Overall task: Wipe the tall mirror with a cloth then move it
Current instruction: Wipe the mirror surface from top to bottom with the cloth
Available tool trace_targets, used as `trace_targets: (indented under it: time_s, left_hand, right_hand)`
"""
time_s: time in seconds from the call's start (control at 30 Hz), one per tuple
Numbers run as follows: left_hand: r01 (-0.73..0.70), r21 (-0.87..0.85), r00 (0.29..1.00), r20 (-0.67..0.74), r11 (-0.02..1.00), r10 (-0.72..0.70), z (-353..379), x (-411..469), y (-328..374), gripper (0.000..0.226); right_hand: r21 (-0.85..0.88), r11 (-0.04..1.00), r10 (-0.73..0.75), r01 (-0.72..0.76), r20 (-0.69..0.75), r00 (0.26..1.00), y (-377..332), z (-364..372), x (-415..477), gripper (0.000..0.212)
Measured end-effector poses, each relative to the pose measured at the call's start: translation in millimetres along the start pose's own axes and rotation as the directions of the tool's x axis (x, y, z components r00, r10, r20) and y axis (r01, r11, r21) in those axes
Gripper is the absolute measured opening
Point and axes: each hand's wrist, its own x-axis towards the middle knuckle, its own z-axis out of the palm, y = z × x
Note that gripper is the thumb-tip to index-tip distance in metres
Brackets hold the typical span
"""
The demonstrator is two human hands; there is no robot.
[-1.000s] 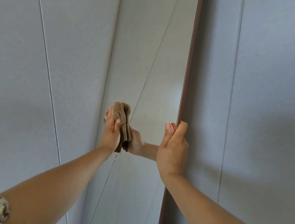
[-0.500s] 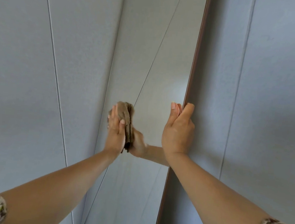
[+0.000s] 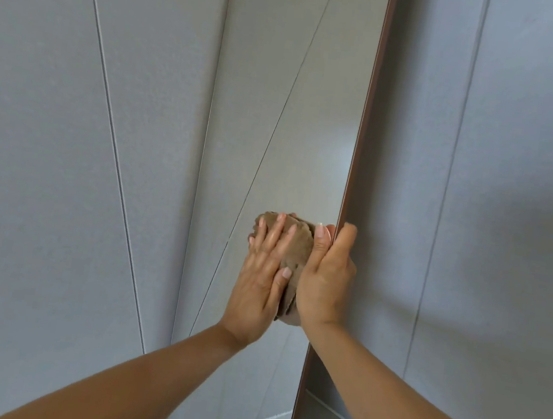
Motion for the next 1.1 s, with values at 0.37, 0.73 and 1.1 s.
trace_targets:
  time_s: [0.37, 0.73, 1.1]
  left_hand:
    - [0.696, -0.413, 0.569, -0.182, 0.588, -0.802, -34.4, 42.2, -138.7, 0.043]
    - [0.559, -0.302, 0.766, -0.170, 0.772, -0.620, -10.0, 4.4, -69.7, 0.072]
    - [0.644, -0.344, 0.667, -0.185, 0.683, -0.722, 12.4, -32.9, -76.3, 0.076]
  right_hand:
    - [-0.030, 0.999, -0.019, 0.019, -0.006, 1.000, 0.9, -0.9, -1.2, 0.044]
    - [-0.055, 0.998, -0.035, 0.034, -0.018, 0.999, 2.1, 0.0, -0.7, 0.036]
    - [-0.017, 0.999, -0.049, 0.050, 0.010, 0.999, 8.9, -1.2, -11.5, 0.037]
